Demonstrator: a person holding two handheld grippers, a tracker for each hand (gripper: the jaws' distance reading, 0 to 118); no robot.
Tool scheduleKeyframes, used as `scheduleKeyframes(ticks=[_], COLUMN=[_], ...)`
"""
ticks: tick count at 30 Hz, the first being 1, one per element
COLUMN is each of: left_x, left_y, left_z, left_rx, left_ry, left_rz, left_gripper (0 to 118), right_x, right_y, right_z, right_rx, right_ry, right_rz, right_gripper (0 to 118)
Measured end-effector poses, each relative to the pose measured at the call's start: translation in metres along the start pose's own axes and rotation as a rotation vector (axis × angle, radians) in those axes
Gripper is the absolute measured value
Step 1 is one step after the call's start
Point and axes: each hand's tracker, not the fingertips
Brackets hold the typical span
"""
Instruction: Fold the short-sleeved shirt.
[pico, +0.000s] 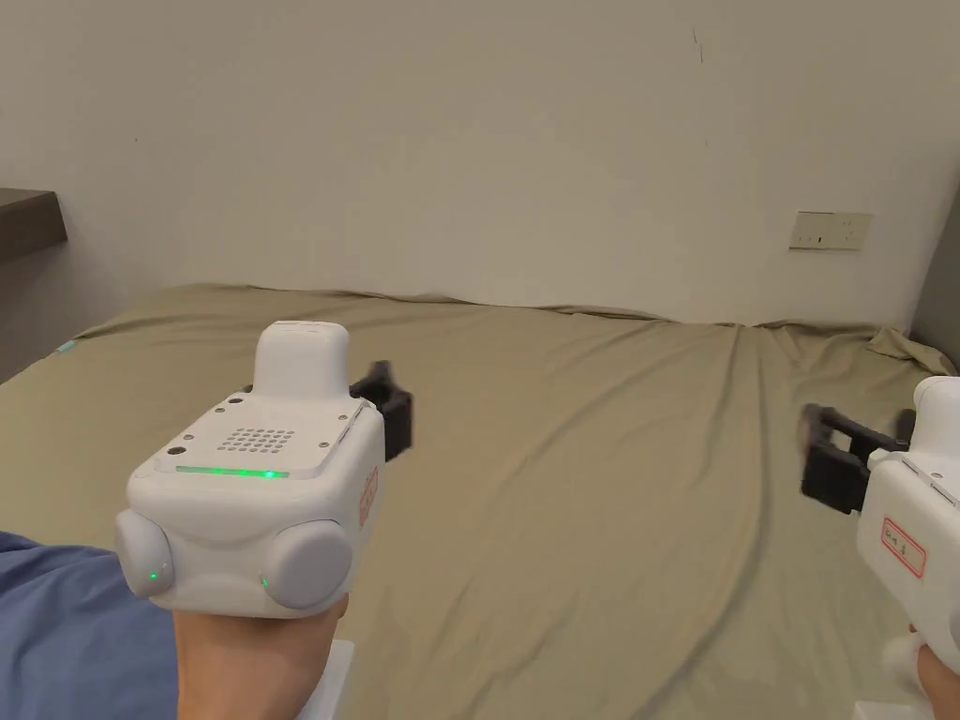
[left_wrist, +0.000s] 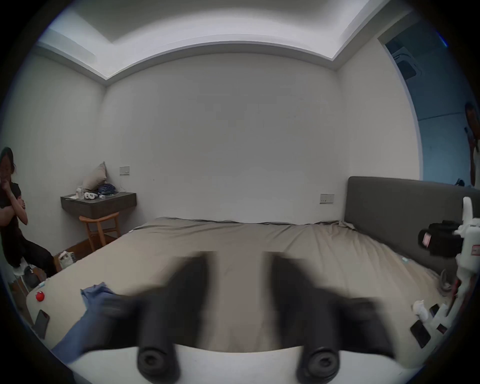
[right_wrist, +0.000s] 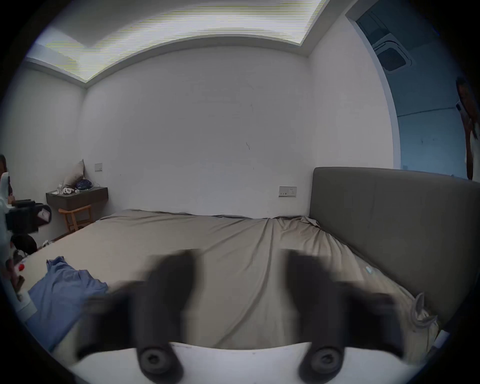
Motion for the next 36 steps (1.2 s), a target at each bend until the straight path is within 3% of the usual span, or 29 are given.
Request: scheduleKeyframes(ticks=[1,2,4,7,9,13,18,25,30,33,35,36], left_x=[0.002,0.002,-0.003,-0.014,-0.03,-0.078,-0.14,-0.193,-0.206,-0.215,-0.229,-0.233], left_y=[-0.002,-0.005,-0.006,-0.009,-0.007,-0.001,-0.01,-0.045,-0.065,-0.066,-0.063,-0.063], left_z=[-0.004,-0.002,-0.001,0.006,0.016,0.052,0.117,0.198,0.201,0.171,0.138,0.12], left_rx=[-0.008,0.008,-0.021,-0.009,0.002,0.018,-0.008,-0.084,-0.175,-0.263,-0.34,-0.382], left_ry=[0.032,0.042,-0.043,0.014,0.035,0.169,0.363,0.56,0.542,0.427,0.267,0.211], left_rz=[-0.017,-0.006,0.03,0.007,0.025,0.021,-0.007,0.033,0.041,0.062,0.115,0.106], left_gripper=[1,1,1,1,1,1,1,1,1,1,1,13], right_x=[-0.001,-0.002,-0.002,-0.017,-0.033,-0.087,-0.175,-0.284,-0.305,-0.299,-0.291,-0.285], right_y=[-0.002,-0.004,-0.004,-0.003,0.003,0.01,0.013,-0.012,-0.022,-0.025,-0.026,-0.024], right_z=[0.0,0.001,0.003,0.004,0.005,0.005,0.012,0.026,0.024,0.012,0.002,0.0], right_rx=[0.009,0.01,-0.014,-0.007,-0.018,0.014,0.029,-0.032,-0.052,-0.068,-0.075,-0.076], right_ry=[-0.023,-0.054,0.015,0.032,0.115,0.245,0.475,0.743,0.787,0.77,0.741,0.73], right_rz=[0.021,0.043,0.005,0.044,0.035,0.057,0.052,0.091,0.115,0.128,0.142,0.143], right_gripper=[4,4,3,3,3,3,3,3,3,3,3,3])
